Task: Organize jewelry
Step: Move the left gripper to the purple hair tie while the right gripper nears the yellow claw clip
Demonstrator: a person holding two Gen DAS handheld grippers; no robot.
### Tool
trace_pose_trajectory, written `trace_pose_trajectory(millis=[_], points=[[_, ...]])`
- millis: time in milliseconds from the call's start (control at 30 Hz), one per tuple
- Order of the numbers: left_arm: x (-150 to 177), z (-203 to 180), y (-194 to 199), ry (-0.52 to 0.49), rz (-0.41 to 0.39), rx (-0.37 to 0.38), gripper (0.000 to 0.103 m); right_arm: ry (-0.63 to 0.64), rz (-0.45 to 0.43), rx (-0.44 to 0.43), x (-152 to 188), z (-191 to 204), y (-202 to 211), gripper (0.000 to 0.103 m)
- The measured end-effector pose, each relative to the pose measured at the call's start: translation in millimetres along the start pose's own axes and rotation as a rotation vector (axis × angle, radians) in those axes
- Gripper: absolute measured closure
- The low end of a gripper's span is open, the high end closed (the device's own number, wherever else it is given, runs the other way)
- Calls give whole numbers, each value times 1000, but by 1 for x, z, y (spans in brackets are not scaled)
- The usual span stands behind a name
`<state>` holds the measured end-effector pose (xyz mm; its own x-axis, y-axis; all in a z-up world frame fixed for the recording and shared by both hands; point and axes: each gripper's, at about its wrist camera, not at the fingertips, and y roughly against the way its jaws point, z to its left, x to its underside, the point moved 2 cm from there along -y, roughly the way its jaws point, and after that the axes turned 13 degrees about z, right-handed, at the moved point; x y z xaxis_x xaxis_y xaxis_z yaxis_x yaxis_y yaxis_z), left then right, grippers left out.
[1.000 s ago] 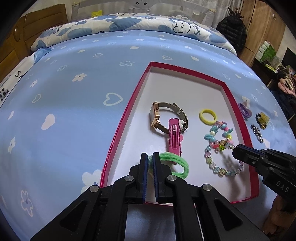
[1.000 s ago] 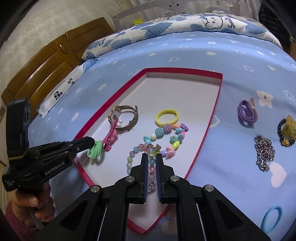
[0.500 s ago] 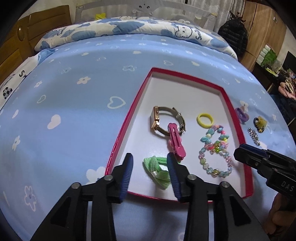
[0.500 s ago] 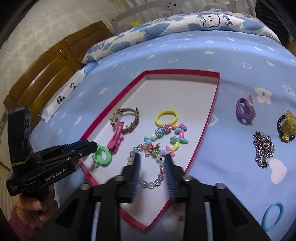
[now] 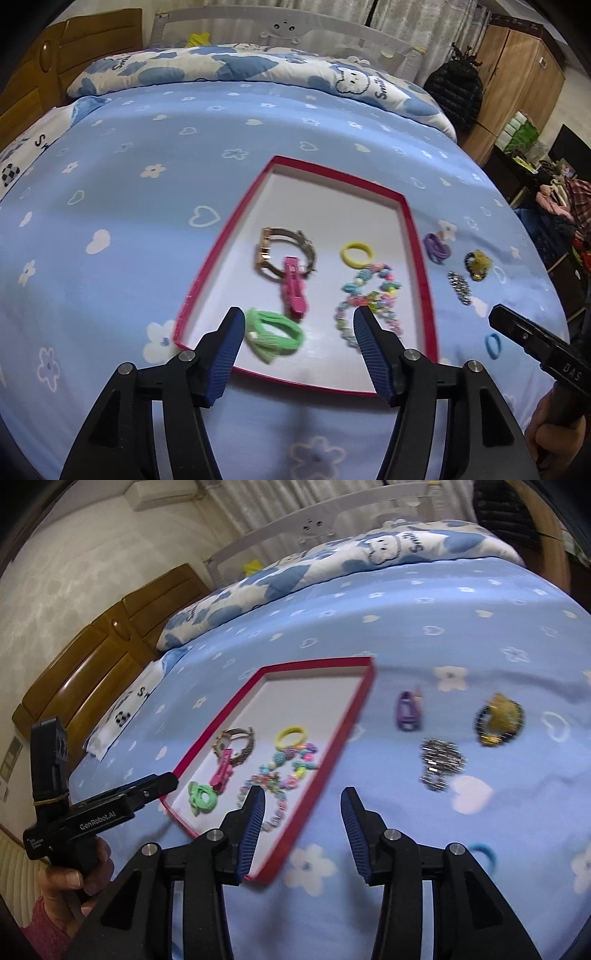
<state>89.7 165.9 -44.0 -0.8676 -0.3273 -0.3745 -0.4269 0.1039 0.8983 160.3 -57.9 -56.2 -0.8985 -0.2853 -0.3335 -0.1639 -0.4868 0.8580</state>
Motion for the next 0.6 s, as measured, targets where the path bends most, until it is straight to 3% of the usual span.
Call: trace_pose_trajectory(millis=[233,600], points=[[2,-27,7,-51,-3,29,31,-65,-53,43,12,-31,31,54],[-6,-66,3,-130,10,44,29,-125,-106,84,15,-65,56,52]])
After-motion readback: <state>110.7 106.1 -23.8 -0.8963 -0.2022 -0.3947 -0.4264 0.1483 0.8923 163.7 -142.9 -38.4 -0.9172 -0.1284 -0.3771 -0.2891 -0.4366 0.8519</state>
